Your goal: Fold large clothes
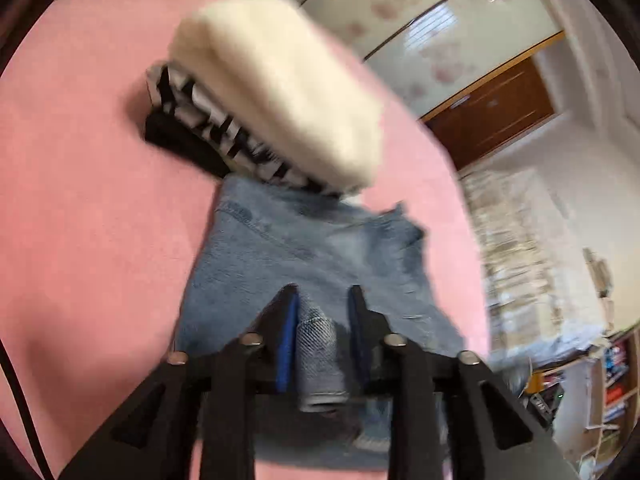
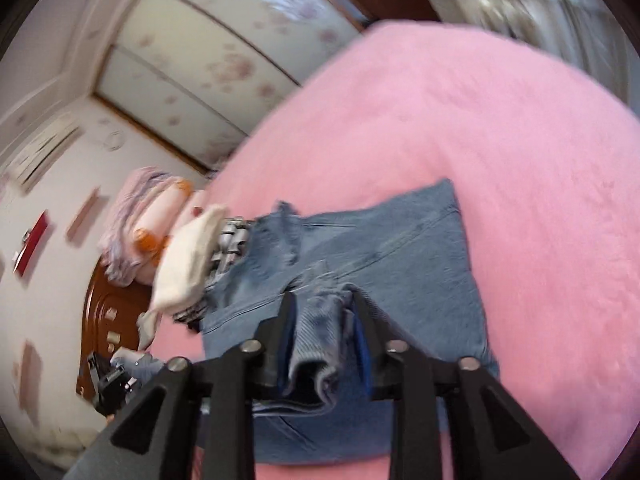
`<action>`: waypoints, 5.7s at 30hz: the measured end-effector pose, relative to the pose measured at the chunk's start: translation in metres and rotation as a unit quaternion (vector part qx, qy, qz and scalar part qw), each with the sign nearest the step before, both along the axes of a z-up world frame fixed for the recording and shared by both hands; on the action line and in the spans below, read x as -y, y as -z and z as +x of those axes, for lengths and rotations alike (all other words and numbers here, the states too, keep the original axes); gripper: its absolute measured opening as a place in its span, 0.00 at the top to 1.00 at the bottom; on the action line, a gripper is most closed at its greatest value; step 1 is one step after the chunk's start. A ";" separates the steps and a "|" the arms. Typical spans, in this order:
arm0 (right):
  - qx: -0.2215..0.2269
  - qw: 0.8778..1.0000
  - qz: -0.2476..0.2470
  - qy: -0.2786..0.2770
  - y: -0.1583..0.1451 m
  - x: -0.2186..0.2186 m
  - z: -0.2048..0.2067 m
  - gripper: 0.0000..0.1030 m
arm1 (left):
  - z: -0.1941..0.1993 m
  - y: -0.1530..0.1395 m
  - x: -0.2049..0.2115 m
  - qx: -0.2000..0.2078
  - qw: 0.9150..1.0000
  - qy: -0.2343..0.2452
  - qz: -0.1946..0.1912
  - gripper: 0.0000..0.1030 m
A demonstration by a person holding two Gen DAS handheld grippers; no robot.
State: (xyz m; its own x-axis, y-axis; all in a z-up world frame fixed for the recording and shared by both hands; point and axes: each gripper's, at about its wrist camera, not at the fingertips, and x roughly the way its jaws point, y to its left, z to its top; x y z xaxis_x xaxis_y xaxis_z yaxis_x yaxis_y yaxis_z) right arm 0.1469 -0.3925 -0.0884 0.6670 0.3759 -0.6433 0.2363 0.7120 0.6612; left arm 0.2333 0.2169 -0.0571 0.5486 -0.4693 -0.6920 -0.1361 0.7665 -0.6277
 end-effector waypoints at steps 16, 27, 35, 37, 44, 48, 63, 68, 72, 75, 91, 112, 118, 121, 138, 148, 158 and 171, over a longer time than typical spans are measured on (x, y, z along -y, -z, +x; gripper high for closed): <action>-0.068 0.982 -0.157 -0.085 0.068 -0.016 0.048 0.48 | 0.055 0.070 0.044 -0.040 0.983 0.099 0.153 0.29; -0.063 0.958 -0.247 -0.132 0.085 -0.043 0.061 0.56 | 0.081 0.085 0.092 -0.025 0.953 0.193 0.232 0.43; -0.072 0.963 -0.224 -0.135 0.089 -0.031 0.061 0.71 | 0.089 0.089 0.110 -0.016 0.936 0.239 0.258 0.38; -0.077 0.962 -0.225 -0.134 0.091 -0.033 0.063 0.71 | 0.092 0.092 0.108 -0.022 0.936 0.244 0.253 0.37; -0.075 0.942 -0.302 -0.128 0.084 -0.056 0.056 0.88 | 0.076 0.085 0.130 -0.001 0.910 0.238 0.340 0.77; -0.053 0.921 -0.369 -0.112 0.061 -0.074 0.038 0.97 | 0.059 0.063 0.136 0.025 0.895 0.197 0.400 0.88; 0.066 0.918 -0.392 -0.010 -0.037 -0.072 0.026 0.97 | 0.031 -0.045 0.139 0.199 0.869 0.030 0.453 0.88; 0.082 0.919 -0.385 0.013 -0.041 -0.067 0.065 0.97 | 0.059 -0.034 0.140 0.200 0.864 -0.017 0.461 0.88; 0.053 0.920 -0.389 0.013 -0.009 -0.068 0.113 0.97 | 0.090 -0.003 0.149 0.185 0.861 -0.035 0.473 0.88; 0.012 0.923 -0.383 0.009 0.024 -0.066 0.144 0.97 | 0.105 0.025 0.158 0.188 0.841 -0.039 0.506 0.88; -0.031 0.941 -0.336 -0.015 0.042 -0.054 0.128 0.61 | 0.072 0.025 0.151 0.196 0.819 -0.047 0.537 0.22; 0.017 0.937 -0.276 -0.212 0.074 -0.181 0.123 0.82 | 0.081 0.076 0.273 0.157 0.874 0.247 0.387 0.64; 0.015 0.941 -0.286 -0.182 0.073 -0.173 0.146 0.83 | 0.122 0.080 0.251 0.119 0.889 0.207 0.390 0.71; 0.008 0.941 -0.298 -0.158 0.075 -0.158 0.157 0.88 | 0.118 0.079 0.255 0.134 0.878 0.217 0.404 0.71; -0.077 0.953 -0.291 -0.031 0.080 -0.047 0.154 0.97 | 0.112 0.066 0.239 0.139 0.879 0.254 0.379 0.44; -0.016 0.965 -0.243 -0.102 0.041 -0.136 0.091 0.97 | 0.042 0.021 0.217 0.122 0.918 0.155 0.343 0.33; -0.009 0.954 -0.249 -0.168 0.080 -0.199 0.060 0.98 | -0.005 0.063 0.180 0.042 0.951 0.066 0.299 0.34; -0.074 0.954 -0.289 -0.008 0.086 -0.042 -0.004 1.00 | -0.029 0.068 0.098 0.023 0.939 0.028 0.342 0.33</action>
State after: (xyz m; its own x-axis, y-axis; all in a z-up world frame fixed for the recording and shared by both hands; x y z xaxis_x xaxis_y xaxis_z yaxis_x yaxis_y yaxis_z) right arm 0.1428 -0.3505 -0.1747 0.5492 -0.0609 -0.8335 0.2822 0.9523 0.1164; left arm 0.2045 0.1187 -0.1251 0.5728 0.0474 -0.8183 -0.0675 0.9977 0.0106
